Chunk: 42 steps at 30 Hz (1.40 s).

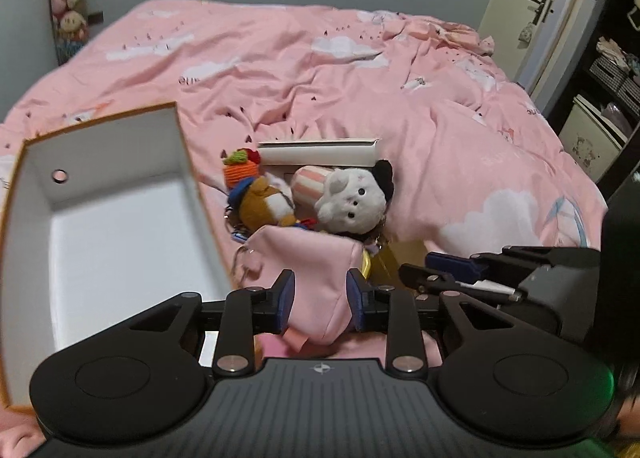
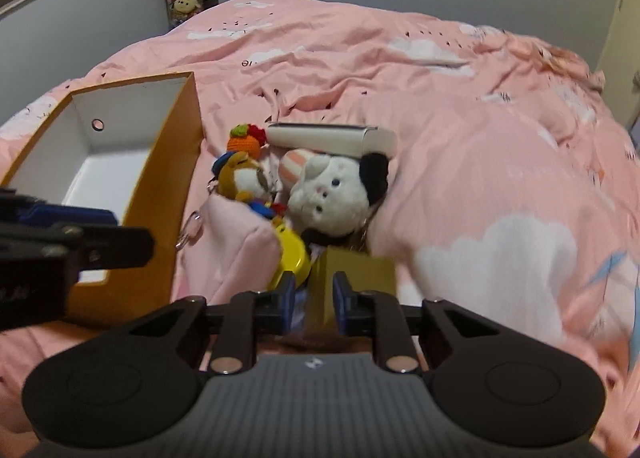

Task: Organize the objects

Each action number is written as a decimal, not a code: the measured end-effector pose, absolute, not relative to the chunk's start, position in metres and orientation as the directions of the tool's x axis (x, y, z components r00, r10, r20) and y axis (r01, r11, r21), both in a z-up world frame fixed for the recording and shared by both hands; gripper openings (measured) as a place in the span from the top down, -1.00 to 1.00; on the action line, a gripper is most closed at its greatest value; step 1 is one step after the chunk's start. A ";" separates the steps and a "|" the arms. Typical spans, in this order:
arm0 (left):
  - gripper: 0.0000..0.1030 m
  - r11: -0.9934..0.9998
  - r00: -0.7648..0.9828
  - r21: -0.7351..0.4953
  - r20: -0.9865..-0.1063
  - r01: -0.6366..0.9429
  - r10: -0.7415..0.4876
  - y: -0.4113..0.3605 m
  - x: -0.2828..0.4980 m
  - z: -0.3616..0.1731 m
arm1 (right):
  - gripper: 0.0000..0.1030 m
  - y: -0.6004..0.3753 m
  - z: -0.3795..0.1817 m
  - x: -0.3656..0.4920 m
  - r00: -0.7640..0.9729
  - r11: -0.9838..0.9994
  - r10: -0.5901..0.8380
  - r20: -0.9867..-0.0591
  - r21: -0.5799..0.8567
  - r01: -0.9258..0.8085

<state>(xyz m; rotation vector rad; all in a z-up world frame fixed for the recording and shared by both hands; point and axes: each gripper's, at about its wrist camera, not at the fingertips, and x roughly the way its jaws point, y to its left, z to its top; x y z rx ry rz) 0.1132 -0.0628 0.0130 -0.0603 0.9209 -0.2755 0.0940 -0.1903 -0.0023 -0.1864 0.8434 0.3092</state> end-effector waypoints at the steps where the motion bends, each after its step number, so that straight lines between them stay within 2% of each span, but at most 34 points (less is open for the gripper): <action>1: 0.25 0.962 0.563 -0.179 -0.783 0.204 -0.265 -0.065 0.121 0.011 | 0.64 -0.189 -0.003 0.099 0.623 0.935 0.199 -0.757 -0.044 -0.352; 8: -0.17 0.967 0.480 -0.238 -0.841 0.087 -0.250 -0.069 0.174 -0.007 | 0.66 -0.185 -0.019 0.135 0.604 0.921 0.215 -0.767 -0.047 -0.388; 16: -0.17 0.979 0.346 -0.204 -0.919 -0.002 -0.190 -0.077 0.203 -0.034 | 0.66 -0.183 -0.031 0.146 0.573 0.897 0.288 -0.767 0.007 -0.442; 20: -0.17 0.984 0.299 -0.177 -0.940 -0.008 -0.166 -0.082 0.208 -0.042 | 0.69 -0.184 -0.031 0.139 0.520 0.867 0.365 -0.772 0.078 -0.492; 23: -0.24 0.986 0.267 -0.164 -0.950 0.009 -0.160 -0.086 0.206 -0.049 | 0.76 -0.185 -0.037 0.135 0.448 0.846 0.412 -0.793 0.151 -0.511; 26: -0.17 0.993 0.267 -0.110 -0.956 0.053 -0.120 -0.091 0.200 -0.053 | 0.76 -0.184 -0.040 0.129 0.397 0.825 0.455 -0.797 0.209 -0.526; 30: 0.12 0.992 0.273 -0.078 -0.956 0.101 -0.103 -0.092 0.192 -0.052 | 0.73 -0.179 -0.041 0.121 0.415 0.831 0.424 -0.805 0.164 -0.532; 34: 0.23 0.990 0.293 -0.066 -0.951 0.122 -0.099 -0.090 0.185 -0.049 | 0.72 -0.182 -0.039 0.116 0.437 0.850 0.381 -0.814 0.123 -0.513; 37: 0.30 0.988 0.304 -0.080 -0.945 0.135 -0.118 -0.083 0.180 -0.045 | 0.72 -0.188 -0.040 0.114 0.434 0.856 0.377 -0.818 0.129 -0.500; 42: 0.35 0.974 0.362 -0.173 -0.907 0.149 -0.216 -0.067 0.164 -0.031 | 0.71 -0.193 -0.040 0.112 0.406 0.851 0.408 -0.818 0.179 -0.494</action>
